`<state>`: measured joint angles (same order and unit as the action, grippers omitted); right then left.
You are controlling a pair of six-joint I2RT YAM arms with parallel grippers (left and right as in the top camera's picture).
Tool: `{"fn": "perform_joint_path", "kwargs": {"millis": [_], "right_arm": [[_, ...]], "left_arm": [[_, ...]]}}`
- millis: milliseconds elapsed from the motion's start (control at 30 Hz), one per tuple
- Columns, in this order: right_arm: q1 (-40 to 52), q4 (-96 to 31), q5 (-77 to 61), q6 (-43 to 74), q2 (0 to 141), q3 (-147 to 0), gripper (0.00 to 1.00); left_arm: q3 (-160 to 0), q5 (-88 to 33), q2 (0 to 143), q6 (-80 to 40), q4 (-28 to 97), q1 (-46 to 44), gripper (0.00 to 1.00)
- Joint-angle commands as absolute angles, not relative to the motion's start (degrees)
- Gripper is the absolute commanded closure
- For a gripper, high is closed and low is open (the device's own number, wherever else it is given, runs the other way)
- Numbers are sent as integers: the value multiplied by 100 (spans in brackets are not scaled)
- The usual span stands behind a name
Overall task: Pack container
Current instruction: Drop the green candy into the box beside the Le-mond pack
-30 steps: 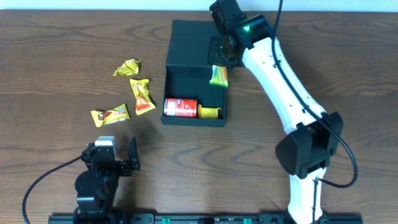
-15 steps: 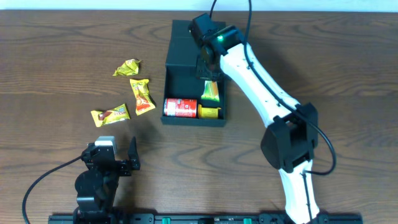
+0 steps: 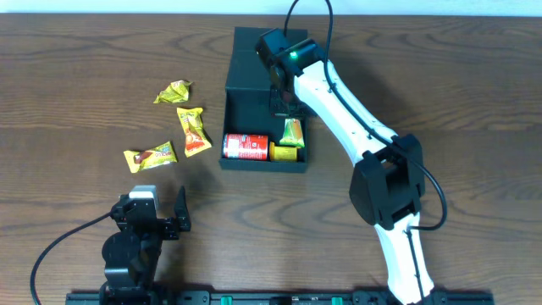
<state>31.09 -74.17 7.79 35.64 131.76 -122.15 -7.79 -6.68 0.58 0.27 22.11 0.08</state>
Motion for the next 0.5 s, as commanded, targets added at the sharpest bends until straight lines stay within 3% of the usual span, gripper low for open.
{"fn": "perform_joint_path", "kwargs": {"millis": [0,467], "right_arm": [[3153,-7417,923,3138,13327,-12202,99],[3153,-7201,930,3232,13504,-12202,99]], "left_arm": [[-659,-698,25,113,2239,-3,5],[-659,-698,25,113,2239,-3,4]]}}
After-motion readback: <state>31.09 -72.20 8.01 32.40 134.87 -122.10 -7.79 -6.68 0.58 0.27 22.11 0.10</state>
